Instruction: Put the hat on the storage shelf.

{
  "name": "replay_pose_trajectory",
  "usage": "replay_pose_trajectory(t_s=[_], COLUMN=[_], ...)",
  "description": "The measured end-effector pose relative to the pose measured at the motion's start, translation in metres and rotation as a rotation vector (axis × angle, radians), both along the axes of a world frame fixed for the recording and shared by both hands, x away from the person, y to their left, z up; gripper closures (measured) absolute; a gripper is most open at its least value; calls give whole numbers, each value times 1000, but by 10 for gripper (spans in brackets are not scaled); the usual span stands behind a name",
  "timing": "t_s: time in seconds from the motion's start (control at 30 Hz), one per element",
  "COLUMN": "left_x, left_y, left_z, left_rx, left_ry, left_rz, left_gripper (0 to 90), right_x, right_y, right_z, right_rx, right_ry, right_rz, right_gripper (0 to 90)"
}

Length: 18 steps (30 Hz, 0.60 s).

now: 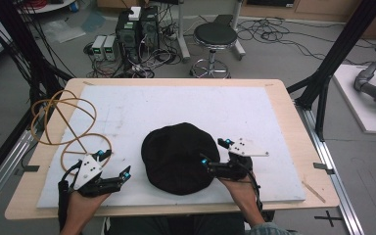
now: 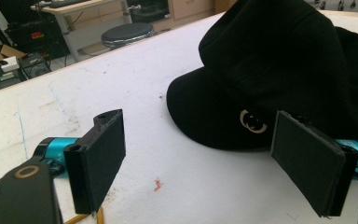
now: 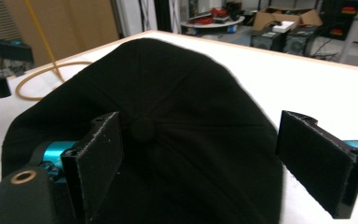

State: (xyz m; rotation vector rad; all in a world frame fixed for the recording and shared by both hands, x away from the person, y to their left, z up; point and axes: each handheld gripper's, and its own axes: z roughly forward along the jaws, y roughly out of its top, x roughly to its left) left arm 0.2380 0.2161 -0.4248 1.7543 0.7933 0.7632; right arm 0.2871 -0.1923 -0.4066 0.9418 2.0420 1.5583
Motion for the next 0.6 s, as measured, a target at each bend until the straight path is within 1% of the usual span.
replay_pose_trajectory(t_s=[0.13, 0.17, 0.33, 0.37, 0.47, 0.5, 0.53, 0.6], left_x=[0, 0, 0, 0, 0, 0, 0, 0], left_y=[0, 0, -1, -1, 0, 0, 0, 0], left_z=[0, 0, 0, 0, 0, 0, 0, 0], left_rx=[1, -1, -1, -1, -2, -5, -4, -3], left_ry=[1, 1, 0, 0, -1, -1, -1, -1], left_rz=[1, 0, -5, -5, -3, -3, -3, -3], left_gripper=[181, 181, 181, 181, 181, 181, 180, 181], right_x=[1, 1, 3, 3, 4, 4, 5, 6], right_y=[12, 12, 33, 33, 43, 43, 48, 53], right_z=[-4, -4, -7, -7, -10, -10, -11, -13], right_rx=[-5, -5, -43, -43, -53, -53, -67, -80], right_ry=[6, 6, -5, -5, -7, -7, -8, -2], right_rz=[18, 18, 48, 48, 57, 57, 58, 65], right_gripper=[151, 151, 151, 151, 151, 151, 151, 151])
